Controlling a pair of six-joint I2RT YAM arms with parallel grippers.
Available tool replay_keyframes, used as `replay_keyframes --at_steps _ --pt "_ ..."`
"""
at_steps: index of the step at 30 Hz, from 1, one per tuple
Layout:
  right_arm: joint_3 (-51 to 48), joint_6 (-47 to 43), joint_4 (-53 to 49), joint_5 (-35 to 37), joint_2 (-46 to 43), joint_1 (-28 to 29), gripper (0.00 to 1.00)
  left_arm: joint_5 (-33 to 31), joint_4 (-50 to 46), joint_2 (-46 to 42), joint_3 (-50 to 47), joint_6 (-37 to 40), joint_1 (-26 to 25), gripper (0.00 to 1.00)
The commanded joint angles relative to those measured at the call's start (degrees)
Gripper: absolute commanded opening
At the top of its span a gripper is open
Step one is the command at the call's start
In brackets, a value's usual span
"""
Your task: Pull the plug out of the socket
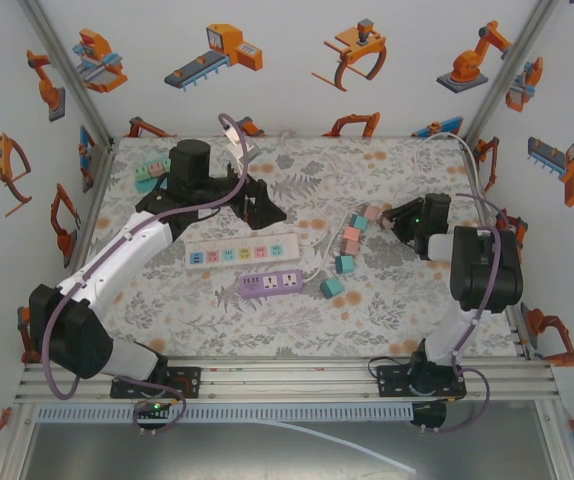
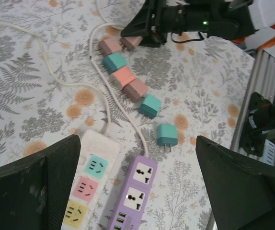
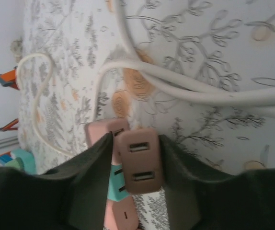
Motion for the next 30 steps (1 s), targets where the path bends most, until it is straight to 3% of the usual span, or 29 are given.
replay_keyframes --at_steps 1,7,9,11,15,20,26,30 --pt "1.67 -1.18 -2.51 2.87 -0.24 -0.21 0.58 -4.81 0.16 0.35 1.88 -0.15 -0.13 0.97" --pt "2.63 -5.0 -12.62 7.99 -5.6 -0.22 0.77 -16.62 0.15 0.75 3.3 -1.25 0.3 0.97" --pt "3.78 -7.24 -18.11 11.41 -9.13 -0.17 0.83 -20.05 -0.73 1.08 4.53 -4.84 1.92 0.97" --pt "5.18 -10.52 -21.48 12.95 -12.92 0.09 0.84 -22.5 -3.03 1.88 6.35 -10.43 4.78 0.97" --pt "10.54 -20.26 -27.15 14.56 -21.21 3.36 0.83 -33.26 -11.7 4.7 11.7 -21.41 12.29 0.97" --pt "22.97 -29.65 -37.68 11.24 -23.13 12.07 0.83 -42.63 -20.45 13.41 20.7 -31.72 24.16 0.97" --pt "30.45 -28.78 -42.19 6.28 -20.06 17.94 0.83 -43.53 -24.73 28.65 34.05 -34.76 33.19 0.97" --pt "31.83 -27.55 -42.46 3.73 -18.93 18.55 0.83 -31.92 -26.67 43.01 49.16 -32.65 38.84 0.97"
